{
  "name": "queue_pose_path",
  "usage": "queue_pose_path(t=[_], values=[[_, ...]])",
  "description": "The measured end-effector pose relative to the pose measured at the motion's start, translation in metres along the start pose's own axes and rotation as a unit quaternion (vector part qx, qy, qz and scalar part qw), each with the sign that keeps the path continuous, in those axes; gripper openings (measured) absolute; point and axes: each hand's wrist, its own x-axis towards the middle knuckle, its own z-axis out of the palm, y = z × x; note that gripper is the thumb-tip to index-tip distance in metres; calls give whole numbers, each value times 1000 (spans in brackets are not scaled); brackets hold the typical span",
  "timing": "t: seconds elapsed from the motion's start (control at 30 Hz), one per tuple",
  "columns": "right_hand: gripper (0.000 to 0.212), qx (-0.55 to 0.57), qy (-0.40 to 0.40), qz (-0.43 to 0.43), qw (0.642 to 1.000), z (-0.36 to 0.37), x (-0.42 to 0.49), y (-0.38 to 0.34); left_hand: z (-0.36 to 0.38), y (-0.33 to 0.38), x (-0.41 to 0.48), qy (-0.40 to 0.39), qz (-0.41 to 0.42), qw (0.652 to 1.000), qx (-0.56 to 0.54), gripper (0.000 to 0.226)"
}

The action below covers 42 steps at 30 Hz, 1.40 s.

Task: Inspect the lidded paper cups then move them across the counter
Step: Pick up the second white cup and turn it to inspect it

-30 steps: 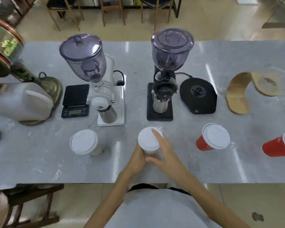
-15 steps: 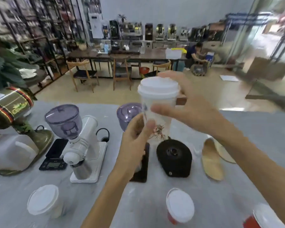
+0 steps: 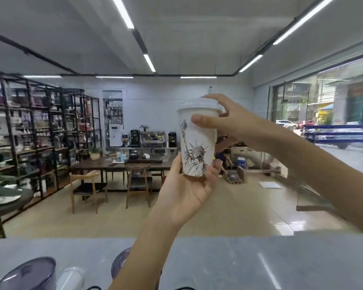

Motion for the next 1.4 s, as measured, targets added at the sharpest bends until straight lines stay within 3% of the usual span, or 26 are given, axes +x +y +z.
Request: queue_pose_path(t=[0.17,0.37,0.5,0.67,0.77,0.87,0.93,1.03,1.1,1.4], values=[[60,7,-5,7,1000,-12,-4,0,-3,-8,7,-37,-18,999,-10,61],[64,5,-13,13,1000,-21,-10,2,0,-13,16,-27,-44,999,-11,54],[74,2,-14,-1,1000,-24,-11,4,0,-14,20,-22,-6,999,-37,65],[94,89,-89,50,991,-36,-15,5,2,-30,28,-21,182,983,-25,43],[110,77,-40,51,995,-28,-24,4,2,-42,34,12,305,949,74,42],[108,11,30,-17,999,-10,-28,6,0,-52,39,30,371,916,152,54],[102,-1,57,-35,998,-8,-28,6,-1,-52,35,12,335,932,137,55],[91,7,49,-21,999,-15,-28,8,-2,-43,28,-31,184,982,19,52],[86,25,46,-11,999,-18,-29,14,-5,-37,27,-29,115,992,-41,52],[90,27,42,26,998,-19,-27,26,-19,-41,34,-17,100,991,-83,50]])
